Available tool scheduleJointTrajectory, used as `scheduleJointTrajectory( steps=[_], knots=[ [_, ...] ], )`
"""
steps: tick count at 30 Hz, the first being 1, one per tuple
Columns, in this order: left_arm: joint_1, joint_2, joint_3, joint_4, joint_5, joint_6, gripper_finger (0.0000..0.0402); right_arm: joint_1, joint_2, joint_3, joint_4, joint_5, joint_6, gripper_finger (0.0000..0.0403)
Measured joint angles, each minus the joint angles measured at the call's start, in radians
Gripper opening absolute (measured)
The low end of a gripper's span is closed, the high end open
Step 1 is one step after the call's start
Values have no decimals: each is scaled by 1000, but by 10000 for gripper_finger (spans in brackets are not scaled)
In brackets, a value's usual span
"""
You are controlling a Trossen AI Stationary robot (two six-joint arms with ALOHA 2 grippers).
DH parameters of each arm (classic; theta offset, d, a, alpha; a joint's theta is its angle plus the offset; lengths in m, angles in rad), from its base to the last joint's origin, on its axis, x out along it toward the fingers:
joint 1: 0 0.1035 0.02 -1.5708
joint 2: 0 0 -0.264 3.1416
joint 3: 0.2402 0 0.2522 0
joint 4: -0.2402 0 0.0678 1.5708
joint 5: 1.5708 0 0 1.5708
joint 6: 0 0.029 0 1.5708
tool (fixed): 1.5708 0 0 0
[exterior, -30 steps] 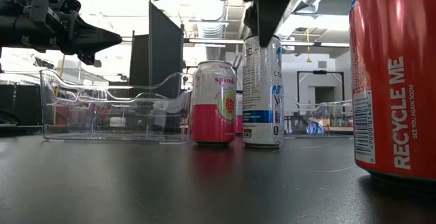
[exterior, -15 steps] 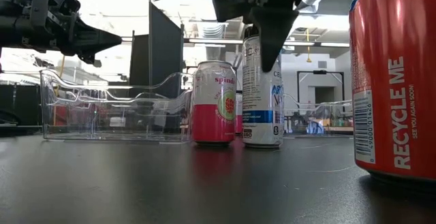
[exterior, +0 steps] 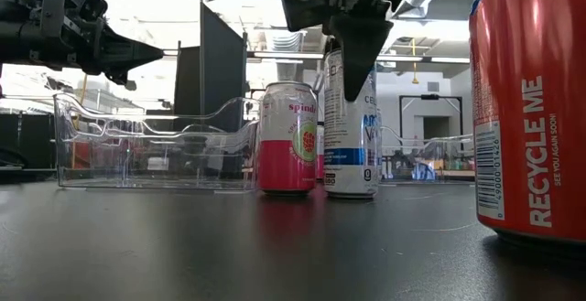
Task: Sort soda cans
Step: Put the top white-blue soda can into the top right transparent bin
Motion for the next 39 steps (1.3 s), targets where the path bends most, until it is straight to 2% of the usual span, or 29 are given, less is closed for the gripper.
scheduleJointTrajectory(
  steps=[7, 15, 26, 34, 39],
  knots=[
    [0, 0, 0, 0, 0, -1, 1, 0, 0, 1, -17, 0, 0, 266],
    [0, 0, 0, 0, 0, -3, 0, 0, -23, -1, -78, 6, -14, 266],
    [0, 0, 0, 0, 0, -4, 0, -35, -241, 0, -139, 116, 9, 266],
    [0, 0, 0, 1, 0, -4, 0, -165, -416, 1, -245, 303, 63, 266],
    [0, 0, 0, 2, 0, -4, 0, -314, -457, 1, -255, 336, 54, 266]
  ],
)
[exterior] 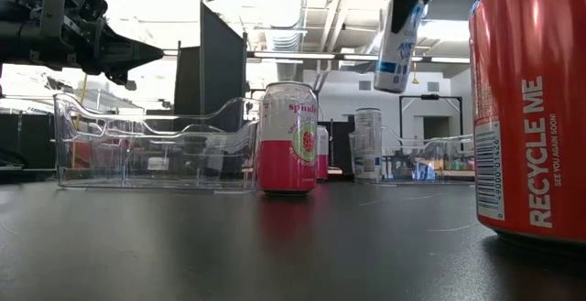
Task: Sort soda cans
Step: Put the top white-blue soda can into the top right transparent bin
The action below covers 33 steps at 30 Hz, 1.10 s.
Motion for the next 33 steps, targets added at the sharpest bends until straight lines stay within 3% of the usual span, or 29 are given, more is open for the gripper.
scheduleJointTrajectory(
  steps=[9, 20, 33],
  knots=[
    [0, 0, 0, 0, 0, 0, 0, -197, 113, 0, 32, -43, -118, 266],
    [0, 0, 0, -4, 0, 3, 0, -270, 276, 0, 101, -97, -153, 266],
    [0, 0, 0, -5, 0, 4, 0, -322, 295, -1, 170, -151, -31, 266]
  ],
)
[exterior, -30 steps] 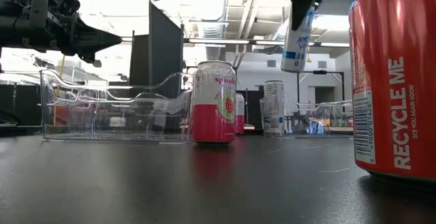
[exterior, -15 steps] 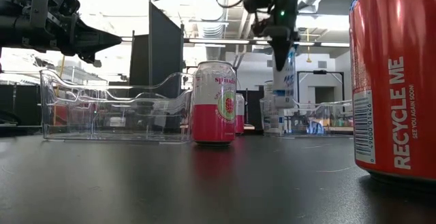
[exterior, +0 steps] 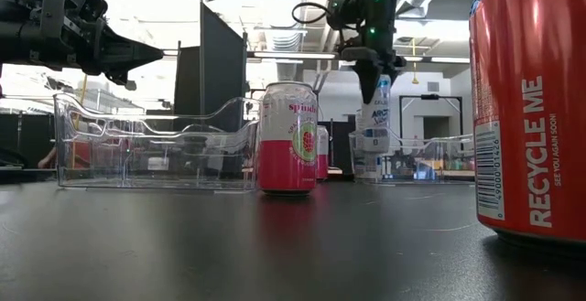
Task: Sort soda cans
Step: Put the top white-blue soda can into the top right transparent bin
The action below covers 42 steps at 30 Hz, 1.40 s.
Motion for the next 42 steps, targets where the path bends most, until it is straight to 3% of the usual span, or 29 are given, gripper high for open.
scheduleJointTrajectory(
  steps=[14, 25, 36, 42],
  knots=[
    [0, 0, 0, 0, 0, -1, 0, -3, 0, 0, -131, -6, 67, 266],
    [0, 0, 0, -6, 0, -11, 0, -101, -2, 0, -166, 4, 86, 266],
    [0, 0, 0, -37, 0, -30, 0, -198, -8, -1, -139, 2, 69, 265],
    [0, 0, 0, -36, 0, -31, 0, -222, -130, -125, -31, 0, 65, 265]
  ],
)
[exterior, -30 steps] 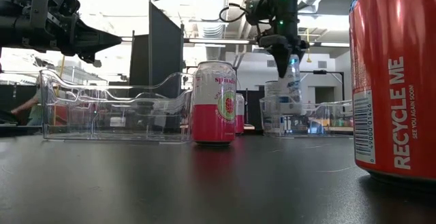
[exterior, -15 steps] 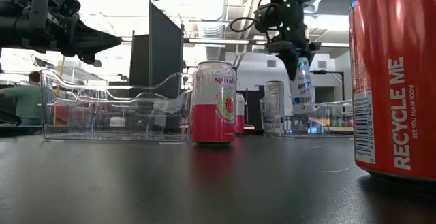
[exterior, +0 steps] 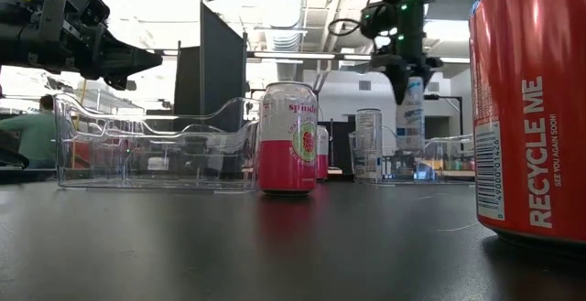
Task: Sort soda cans
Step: Put the top white-blue soda can into the top right transparent bin
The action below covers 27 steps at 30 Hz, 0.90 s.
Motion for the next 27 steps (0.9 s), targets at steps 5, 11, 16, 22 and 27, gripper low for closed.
scheduleJointTrajectory(
  steps=[5, 11, 16, 22, 27],
  knots=[
    [0, 0, 0, 3, 0, 3, 0, -29, -147, -172, 121, -7, 3, 265],
    [0, 0, 0, 51, 0, 17, 0, -63, -164, -243, 209, -34, 0, 265],
    [0, 0, 0, 63, 0, 31, 0, -63, -69, -200, 236, -52, -33, 263],
    [0, 0, 0, 62, 0, 36, 0, -67, 46, -119, 236, -74, -60, 263],
    [0, 0, 0, 59, 0, 35, 0, -80, 90, -72, 226, -82, -60, 263]
  ],
)
